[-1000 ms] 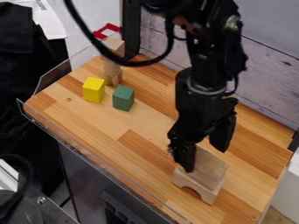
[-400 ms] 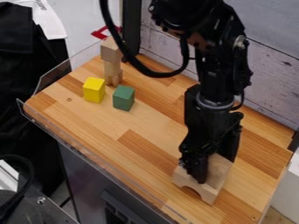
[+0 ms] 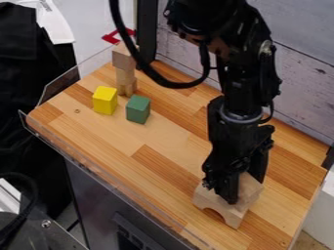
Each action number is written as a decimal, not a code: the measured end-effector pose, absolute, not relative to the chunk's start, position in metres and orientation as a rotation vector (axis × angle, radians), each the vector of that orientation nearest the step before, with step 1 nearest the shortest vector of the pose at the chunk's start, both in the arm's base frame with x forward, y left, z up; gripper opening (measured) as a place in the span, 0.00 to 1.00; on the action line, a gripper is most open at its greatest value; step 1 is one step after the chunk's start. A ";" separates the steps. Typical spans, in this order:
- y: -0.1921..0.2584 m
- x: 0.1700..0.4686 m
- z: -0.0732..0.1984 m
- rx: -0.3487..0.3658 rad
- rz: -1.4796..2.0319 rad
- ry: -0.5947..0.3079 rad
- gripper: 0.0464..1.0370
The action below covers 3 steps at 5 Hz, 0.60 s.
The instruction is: Picked rectangle on top of arch and placed on the table
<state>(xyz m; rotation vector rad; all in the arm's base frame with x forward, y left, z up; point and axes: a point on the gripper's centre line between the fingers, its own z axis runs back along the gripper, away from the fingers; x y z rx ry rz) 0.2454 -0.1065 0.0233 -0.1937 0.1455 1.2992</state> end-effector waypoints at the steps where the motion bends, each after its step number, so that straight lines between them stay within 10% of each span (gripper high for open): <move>1: -0.094 0.253 0.036 -0.228 1.317 0.095 0.57; 3: -0.036 0.273 0.051 -0.308 1.473 0.036 0.57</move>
